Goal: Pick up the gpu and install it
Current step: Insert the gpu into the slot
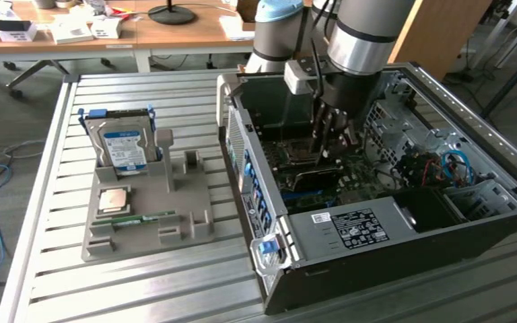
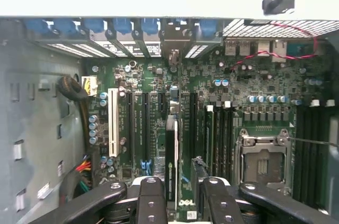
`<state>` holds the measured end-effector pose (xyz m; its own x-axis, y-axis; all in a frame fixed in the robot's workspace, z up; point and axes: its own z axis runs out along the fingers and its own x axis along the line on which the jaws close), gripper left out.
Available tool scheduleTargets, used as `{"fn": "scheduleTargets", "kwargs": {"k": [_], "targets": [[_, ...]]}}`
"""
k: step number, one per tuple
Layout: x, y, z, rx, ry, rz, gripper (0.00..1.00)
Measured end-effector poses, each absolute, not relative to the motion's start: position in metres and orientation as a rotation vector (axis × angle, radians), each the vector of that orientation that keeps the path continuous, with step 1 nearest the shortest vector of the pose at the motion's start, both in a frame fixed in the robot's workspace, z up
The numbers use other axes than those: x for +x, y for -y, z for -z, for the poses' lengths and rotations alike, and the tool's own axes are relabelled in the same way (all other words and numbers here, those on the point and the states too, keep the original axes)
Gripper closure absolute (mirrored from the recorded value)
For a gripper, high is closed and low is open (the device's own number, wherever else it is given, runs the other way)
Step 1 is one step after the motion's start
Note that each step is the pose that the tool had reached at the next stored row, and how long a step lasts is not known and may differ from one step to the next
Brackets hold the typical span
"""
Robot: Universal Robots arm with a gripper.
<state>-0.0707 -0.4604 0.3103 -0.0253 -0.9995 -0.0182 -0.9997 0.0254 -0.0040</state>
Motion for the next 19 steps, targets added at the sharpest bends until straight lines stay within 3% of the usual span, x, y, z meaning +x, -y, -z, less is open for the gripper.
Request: {"fn": "scheduleTargets", "kwargs": {"k": [19], "targets": [[-0.071, 0.46, -0.337, -2.182, -2.238, -0.015, 0.67]]}}
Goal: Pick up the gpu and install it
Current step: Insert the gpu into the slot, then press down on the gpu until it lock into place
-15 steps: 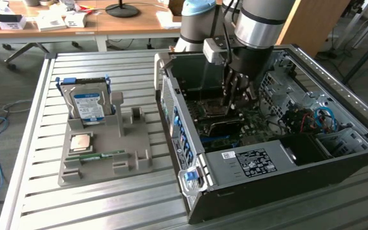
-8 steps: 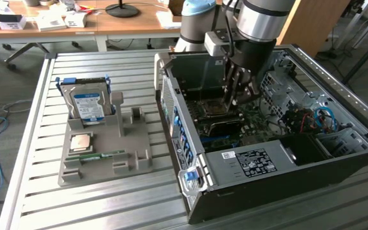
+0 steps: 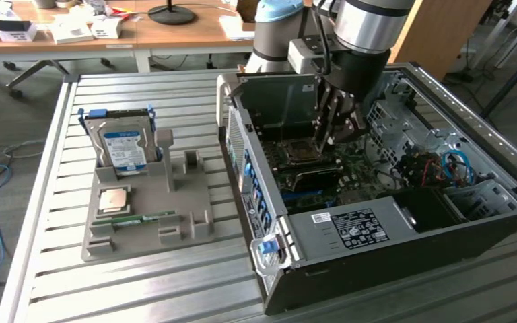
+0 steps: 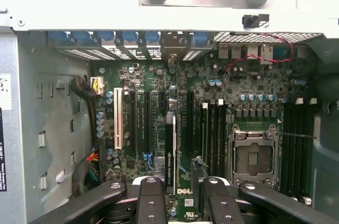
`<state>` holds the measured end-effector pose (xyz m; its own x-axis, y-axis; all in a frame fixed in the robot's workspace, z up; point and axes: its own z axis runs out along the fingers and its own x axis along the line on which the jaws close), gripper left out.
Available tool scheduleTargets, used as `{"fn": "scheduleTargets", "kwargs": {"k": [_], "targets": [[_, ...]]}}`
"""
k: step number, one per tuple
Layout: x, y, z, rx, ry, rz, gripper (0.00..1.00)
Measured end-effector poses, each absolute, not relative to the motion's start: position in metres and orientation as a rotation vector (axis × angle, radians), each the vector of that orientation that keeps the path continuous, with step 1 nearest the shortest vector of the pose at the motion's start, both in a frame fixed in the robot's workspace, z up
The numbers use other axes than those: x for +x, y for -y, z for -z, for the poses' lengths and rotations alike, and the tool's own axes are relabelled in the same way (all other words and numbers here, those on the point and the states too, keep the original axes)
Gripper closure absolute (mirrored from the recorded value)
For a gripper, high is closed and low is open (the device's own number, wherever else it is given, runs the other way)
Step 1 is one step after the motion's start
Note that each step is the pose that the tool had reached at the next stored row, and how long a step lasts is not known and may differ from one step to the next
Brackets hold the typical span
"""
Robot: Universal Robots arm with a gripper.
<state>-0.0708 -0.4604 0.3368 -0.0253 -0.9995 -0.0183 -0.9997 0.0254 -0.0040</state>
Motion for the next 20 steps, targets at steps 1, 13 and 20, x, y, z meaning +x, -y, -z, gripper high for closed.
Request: {"fn": "scheduleTargets", "kwargs": {"k": [1, 13, 20], "targets": [[-0.0708, 0.4604, -0.3369, -2.182, -2.238, -0.015, 0.67], [-0.0707, 0.4604, -0.3368, -2.182, -2.238, -0.015, 0.68], [-0.0708, 0.4604, -0.3368, -2.182, -2.238, -0.015, 0.89]]}}
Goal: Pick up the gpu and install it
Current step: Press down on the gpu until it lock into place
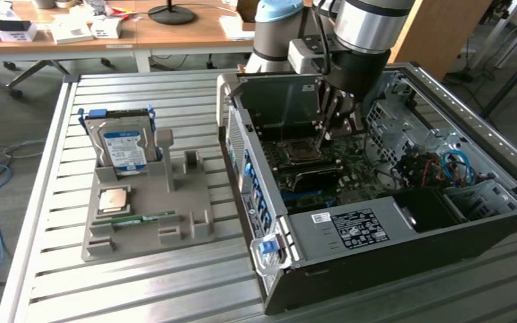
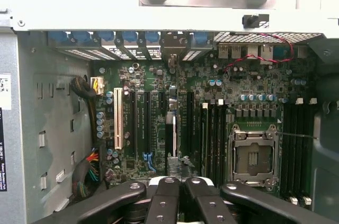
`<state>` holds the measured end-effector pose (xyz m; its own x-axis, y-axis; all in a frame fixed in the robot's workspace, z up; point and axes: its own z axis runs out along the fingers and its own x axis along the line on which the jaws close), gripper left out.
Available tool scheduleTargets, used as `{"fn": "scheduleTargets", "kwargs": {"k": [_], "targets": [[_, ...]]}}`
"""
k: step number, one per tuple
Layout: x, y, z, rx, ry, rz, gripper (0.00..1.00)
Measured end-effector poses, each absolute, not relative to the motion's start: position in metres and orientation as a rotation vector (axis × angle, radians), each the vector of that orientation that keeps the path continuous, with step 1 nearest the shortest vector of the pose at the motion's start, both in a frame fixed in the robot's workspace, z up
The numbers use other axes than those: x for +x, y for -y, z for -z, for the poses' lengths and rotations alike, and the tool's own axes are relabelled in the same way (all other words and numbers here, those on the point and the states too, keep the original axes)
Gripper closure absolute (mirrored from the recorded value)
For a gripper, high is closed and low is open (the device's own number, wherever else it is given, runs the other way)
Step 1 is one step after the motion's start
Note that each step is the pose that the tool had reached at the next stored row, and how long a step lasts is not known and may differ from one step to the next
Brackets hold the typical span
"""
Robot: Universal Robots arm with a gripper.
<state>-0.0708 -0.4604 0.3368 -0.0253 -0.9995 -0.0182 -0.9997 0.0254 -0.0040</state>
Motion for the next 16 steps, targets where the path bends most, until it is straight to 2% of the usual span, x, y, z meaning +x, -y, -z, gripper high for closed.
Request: {"fn": "scheduleTargets", "kwargs": {"k": [16], "targets": [[-0.0708, 0.4604, -0.3294, -2.182, -2.238, -0.016, 0.89]]}}
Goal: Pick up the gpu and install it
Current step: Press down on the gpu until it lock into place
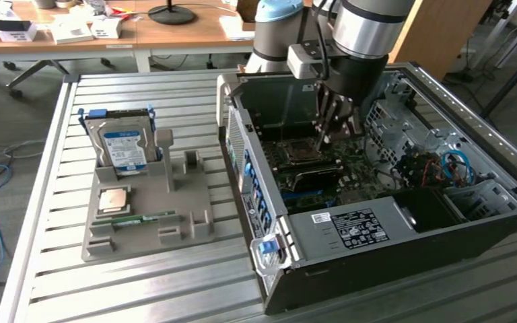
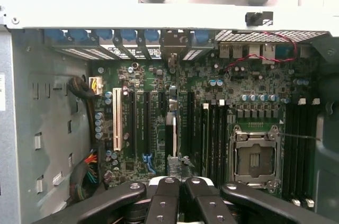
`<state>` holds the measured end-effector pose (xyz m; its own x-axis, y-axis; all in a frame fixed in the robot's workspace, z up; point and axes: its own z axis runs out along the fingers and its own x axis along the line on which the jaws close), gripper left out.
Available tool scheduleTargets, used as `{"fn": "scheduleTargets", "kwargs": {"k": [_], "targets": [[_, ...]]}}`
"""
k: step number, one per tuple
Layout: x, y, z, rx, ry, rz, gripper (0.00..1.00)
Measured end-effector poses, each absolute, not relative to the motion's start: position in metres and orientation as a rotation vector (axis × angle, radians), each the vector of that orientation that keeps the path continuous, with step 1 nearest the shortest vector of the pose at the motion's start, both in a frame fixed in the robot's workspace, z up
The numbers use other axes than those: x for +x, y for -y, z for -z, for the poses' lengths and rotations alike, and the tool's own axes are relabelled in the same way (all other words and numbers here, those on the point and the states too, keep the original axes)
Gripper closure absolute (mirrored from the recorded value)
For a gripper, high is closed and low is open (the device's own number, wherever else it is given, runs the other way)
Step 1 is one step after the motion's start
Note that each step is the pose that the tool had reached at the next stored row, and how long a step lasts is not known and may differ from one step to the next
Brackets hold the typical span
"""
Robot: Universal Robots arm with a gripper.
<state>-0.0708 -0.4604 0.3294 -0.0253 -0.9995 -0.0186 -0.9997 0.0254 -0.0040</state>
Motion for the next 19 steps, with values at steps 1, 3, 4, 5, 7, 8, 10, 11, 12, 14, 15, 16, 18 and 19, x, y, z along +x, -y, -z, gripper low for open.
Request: {"fn": "scheduleTargets", "kwargs": {"k": [1, 3, 4, 5, 7, 8, 10, 11, 12, 14, 15, 16, 18, 19], "targets": [[-0.071, 0.46, -0.328, -2.182, -2.238, -0.016, 0.89], [-0.071, 0.46, -0.326, -2.182, -2.238, -0.016, 0.89], [-0.071, 0.46, -0.325, -2.182, -2.238, -0.016, 0.89], [-0.071, 0.46, -0.323, -2.182, -2.238, -0.016, 0.89], [-0.071, 0.46, -0.321, -2.182, -2.238, -0.016, 0.89], [-0.071, 0.46, -0.32, -2.182, -2.238, -0.016, 0.89], [-0.071, 0.46, -0.318, -2.182, -2.238, -0.016, 0.89], [-0.071, 0.46, -0.317, -2.182, -2.238, -0.016, 0.89], [-0.071, 0.46, -0.316, -2.182, -2.238, -0.016, 0.89], [-0.071, 0.46, -0.313, -2.182, -2.238, -0.016, 0.89], [-0.071, 0.46, -0.312, -2.182, -2.238, -0.016, 0.89], [-0.071, 0.46, -0.311, -2.182, -2.238, -0.016, 0.89], [-0.071, 0.46, -0.31, -2.182, -2.238, -0.016, 0.89], [-0.071, 0.46, -0.31, -2.182, -2.238, -0.016, 0.89]]}}
